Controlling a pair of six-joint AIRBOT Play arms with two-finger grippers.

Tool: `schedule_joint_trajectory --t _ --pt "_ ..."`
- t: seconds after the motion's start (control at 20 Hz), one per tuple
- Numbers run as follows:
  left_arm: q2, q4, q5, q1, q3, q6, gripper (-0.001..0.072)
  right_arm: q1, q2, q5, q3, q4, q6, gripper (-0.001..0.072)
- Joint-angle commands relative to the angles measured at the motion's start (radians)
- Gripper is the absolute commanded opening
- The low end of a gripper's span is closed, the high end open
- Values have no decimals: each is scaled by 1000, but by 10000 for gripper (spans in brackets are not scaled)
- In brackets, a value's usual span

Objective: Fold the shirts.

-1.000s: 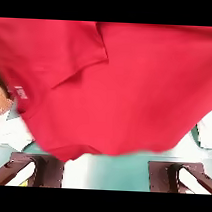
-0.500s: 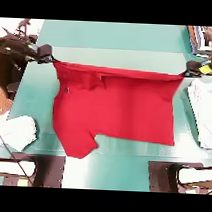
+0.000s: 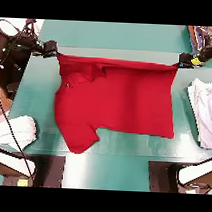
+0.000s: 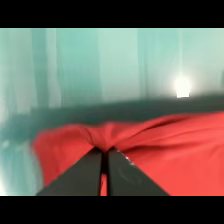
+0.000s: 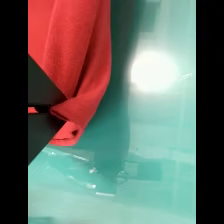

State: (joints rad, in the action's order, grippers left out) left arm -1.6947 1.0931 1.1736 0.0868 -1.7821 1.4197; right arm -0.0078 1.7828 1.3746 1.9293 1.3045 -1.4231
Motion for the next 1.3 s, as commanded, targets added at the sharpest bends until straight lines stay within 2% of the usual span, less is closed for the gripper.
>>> schedule_joint_trajectory --t 0.0,0.1,0.35,0.4,0.45,0.5,0.6,0.7,0.9,1.0,1.25 --pt "11 114 140 -27 41 24 20 3 -82 -24 -151 49 0 16" --pt "29 161 111 -63 143 20 21 13 -132 -56 -284 50 0 16" --pt "31 159 1 -92 338 37 31 37 -187 -110 -514 49 -2 17" --pt "32 160 11 -88 345 43 274 37 -187 -107 -528 49 -17 22" --pt "35 160 29 -82 344 47 477 37 -187 -93 -537 42 -18 169" --pt "45 160 58 -76 341 47 475 29 -187 -61 -536 30 -16 335" --pt "108 168 130 -52 346 16 475 4 -221 -2 -558 -13 -11 337" --pt "227 200 155 -26 422 3 475 -27 -320 -22 -655 -70 31 336" --pt "500 201 144 1 763 -6 475 -140 -531 -38 -867 -305 108 337" --pt "604 134 128 1 949 -5 475 -188 -610 -40 -941 -388 136 337" --pt "690 -41 39 1 1268 13 475 -217 -705 -48 -992 -396 150 336"
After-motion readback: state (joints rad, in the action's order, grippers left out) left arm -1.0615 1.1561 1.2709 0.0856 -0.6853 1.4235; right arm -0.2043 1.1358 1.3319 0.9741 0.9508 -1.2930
